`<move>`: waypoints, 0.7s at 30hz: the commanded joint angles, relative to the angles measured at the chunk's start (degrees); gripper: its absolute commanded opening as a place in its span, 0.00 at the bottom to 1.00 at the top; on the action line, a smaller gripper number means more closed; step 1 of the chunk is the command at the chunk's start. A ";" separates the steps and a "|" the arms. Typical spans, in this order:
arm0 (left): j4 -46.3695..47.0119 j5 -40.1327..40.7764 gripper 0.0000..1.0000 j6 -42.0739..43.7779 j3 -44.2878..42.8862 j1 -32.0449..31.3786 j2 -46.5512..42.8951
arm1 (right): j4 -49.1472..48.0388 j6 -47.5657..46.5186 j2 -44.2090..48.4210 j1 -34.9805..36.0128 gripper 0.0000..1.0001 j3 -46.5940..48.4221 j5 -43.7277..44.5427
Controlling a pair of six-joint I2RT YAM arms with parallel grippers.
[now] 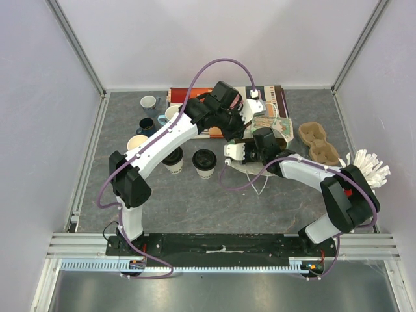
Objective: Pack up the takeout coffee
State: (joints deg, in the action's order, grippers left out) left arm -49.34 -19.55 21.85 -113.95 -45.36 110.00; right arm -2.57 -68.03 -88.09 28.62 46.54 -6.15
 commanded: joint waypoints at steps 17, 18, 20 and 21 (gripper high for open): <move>1.00 2.68 0.02 -1.02 -1.45 -0.43 -1.19 | -4.90 9.23 12.69 -0.32 0.01 -5.32 -1.41; 0.83 2.07 0.02 -1.19 -1.71 -0.43 -1.19 | -4.99 8.71 12.16 -0.41 0.19 -5.41 -1.06; 0.04 0.84 0.02 -1.28 -2.15 -0.34 -1.36 | -4.99 6.60 9.89 -0.41 0.29 -4.89 0.26; -0.14 0.40 0.02 -1.19 -2.33 -0.43 -1.45 | -5.08 5.72 8.83 -0.41 0.35 -4.54 1.83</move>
State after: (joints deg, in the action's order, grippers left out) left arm -48.40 -17.08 21.74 -113.99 -45.50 110.00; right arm -5.43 -60.66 -76.44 28.47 41.45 -6.13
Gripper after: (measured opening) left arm 0.026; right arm 0.259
